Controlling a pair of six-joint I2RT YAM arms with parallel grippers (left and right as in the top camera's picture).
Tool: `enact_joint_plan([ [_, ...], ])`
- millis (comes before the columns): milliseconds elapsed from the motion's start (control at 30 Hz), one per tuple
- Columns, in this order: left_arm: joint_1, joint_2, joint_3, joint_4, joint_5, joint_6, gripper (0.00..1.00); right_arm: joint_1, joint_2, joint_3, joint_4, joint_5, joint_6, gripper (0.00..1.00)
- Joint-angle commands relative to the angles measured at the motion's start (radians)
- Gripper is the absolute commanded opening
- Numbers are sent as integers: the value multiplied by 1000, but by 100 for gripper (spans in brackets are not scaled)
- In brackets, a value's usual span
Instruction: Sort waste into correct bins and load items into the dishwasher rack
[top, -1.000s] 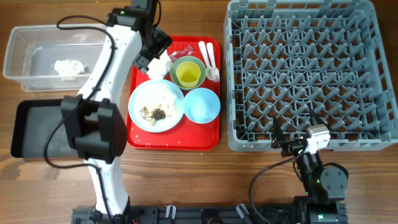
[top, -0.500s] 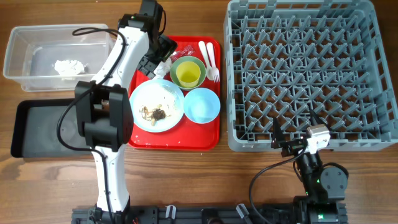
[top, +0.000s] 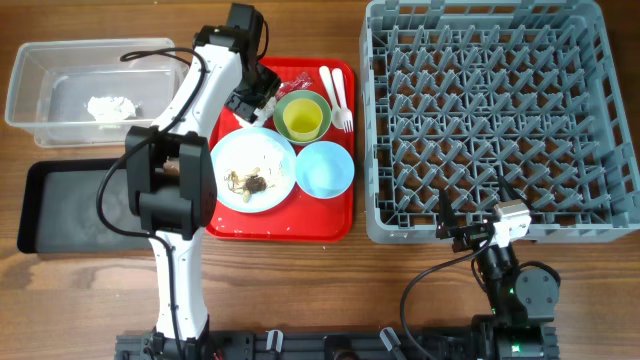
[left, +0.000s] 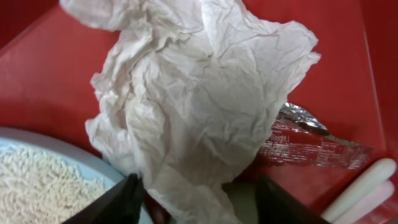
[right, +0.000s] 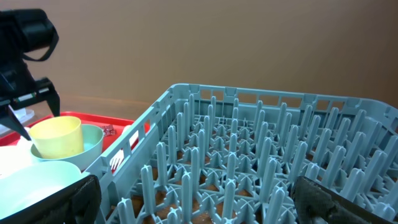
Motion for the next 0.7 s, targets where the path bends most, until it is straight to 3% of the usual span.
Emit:
enact_joint_plan([
  [0,-2,47,-3,-5,1,-9,51,-3,-4,-1,2,10,4,100],
  [100,-1,46,-3,-1,-4,-9,29,-3,-4,-1,2,10,4,100],
  [167,7,36,-1,7,-6,-2,4,-3,-4,-1,2,10,4,100],
  [667,92,-254,0,-51,-11,51,4,-3,-4,-1,2,10,4,100],
])
